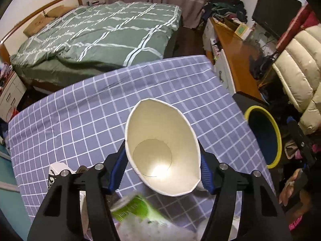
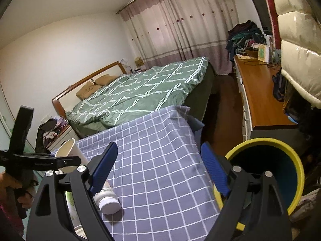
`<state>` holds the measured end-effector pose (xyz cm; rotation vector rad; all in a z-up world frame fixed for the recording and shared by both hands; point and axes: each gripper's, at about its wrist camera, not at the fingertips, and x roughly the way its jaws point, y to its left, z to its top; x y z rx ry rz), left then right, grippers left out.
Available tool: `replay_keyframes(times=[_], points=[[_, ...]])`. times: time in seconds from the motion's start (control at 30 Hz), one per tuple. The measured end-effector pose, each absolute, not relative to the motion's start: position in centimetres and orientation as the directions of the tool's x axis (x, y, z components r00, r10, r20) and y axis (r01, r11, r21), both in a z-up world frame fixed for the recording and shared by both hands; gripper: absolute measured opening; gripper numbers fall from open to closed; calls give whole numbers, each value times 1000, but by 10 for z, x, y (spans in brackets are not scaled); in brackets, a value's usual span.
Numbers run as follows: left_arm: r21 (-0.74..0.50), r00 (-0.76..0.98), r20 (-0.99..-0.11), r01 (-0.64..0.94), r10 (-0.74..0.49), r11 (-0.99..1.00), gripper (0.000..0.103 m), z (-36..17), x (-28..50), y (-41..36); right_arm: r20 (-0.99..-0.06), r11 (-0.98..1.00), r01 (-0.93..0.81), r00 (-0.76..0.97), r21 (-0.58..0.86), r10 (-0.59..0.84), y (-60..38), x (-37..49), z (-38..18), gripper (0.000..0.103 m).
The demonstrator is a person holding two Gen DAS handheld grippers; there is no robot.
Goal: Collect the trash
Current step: 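Carry the paper cup over the yellow bin and open the left gripper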
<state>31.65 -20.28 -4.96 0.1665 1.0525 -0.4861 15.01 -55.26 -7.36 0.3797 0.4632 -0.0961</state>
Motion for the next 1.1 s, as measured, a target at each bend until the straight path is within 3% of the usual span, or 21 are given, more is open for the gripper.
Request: replay_keyframes(times=[0.37,0.77,0.87,0.93,1.1], points=[[-109,346,-836,655,-426,748,62,-10,257,-297,-455,916,339,865,216,-213,-623,62,-61,84],[-104,204,-872,812,-446,575,62,-35,202,-471,-473,843,506,798,185,-375,-688,-27,-81,84],[-92,194,-884,820,-426,564,69,-51,202,-498,-481,835,520,787,181,-386,-695,-36,-84,84],[-71,205,-890,821,-408,567,81,-61,202,-515,-483,828,530,782,181,-394,-699,-40,-86,84],[-78,222,-881,803,-417,591,85,-59,207,-518,-477,827,529,785,188,-394,-701,-43,-87,84]])
